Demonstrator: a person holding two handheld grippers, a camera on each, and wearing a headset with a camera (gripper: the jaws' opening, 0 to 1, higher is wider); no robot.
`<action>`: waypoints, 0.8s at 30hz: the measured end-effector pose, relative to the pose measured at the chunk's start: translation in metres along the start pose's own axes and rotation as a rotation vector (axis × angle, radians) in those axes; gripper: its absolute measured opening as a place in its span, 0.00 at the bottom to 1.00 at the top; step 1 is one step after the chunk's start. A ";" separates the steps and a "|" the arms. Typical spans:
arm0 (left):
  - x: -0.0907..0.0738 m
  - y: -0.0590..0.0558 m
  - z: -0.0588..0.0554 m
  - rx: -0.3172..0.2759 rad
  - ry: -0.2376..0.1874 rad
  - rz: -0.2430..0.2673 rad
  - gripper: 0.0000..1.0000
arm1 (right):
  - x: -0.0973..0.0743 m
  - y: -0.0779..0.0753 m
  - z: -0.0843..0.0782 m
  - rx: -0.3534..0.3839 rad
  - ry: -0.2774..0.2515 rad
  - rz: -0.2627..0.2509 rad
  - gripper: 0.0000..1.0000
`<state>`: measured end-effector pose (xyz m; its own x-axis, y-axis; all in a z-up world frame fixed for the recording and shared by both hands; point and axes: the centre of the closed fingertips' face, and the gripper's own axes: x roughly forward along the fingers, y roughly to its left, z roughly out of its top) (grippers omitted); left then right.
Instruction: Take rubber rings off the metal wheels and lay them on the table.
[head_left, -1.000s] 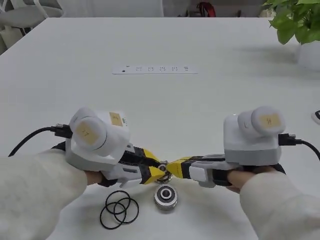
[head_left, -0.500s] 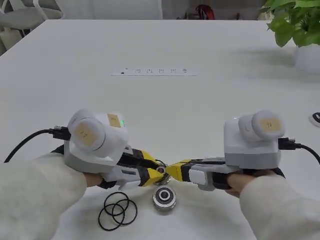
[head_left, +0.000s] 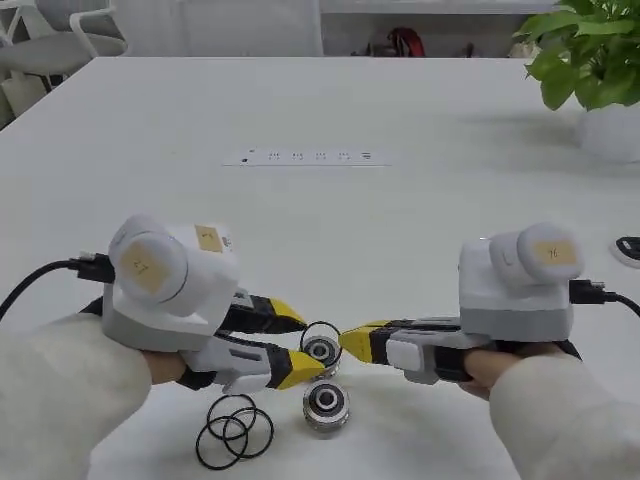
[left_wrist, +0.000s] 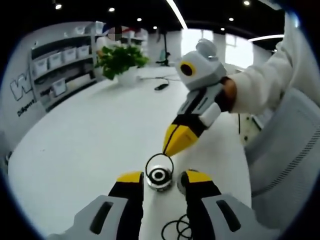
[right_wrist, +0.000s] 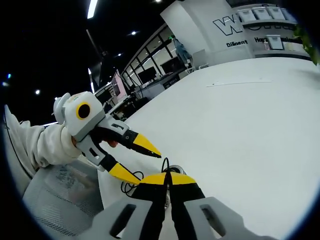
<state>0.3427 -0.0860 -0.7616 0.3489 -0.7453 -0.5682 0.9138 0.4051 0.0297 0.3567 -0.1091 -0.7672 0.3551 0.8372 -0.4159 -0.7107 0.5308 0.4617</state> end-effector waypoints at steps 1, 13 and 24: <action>-0.003 -0.001 0.001 0.003 -0.003 0.004 0.36 | -0.001 0.000 0.000 0.003 -0.003 -0.001 0.00; -0.042 -0.011 0.030 -0.005 -0.075 0.033 0.50 | -0.017 0.007 0.007 0.013 -0.035 0.002 0.00; -0.089 -0.014 0.018 0.038 -0.033 0.072 0.56 | -0.022 0.023 0.020 0.019 -0.064 0.028 0.00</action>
<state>0.3025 -0.0349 -0.6968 0.4201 -0.7323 -0.5360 0.8931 0.4383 0.1012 0.3444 -0.1128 -0.7315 0.3739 0.8579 -0.3524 -0.7093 0.5093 0.4873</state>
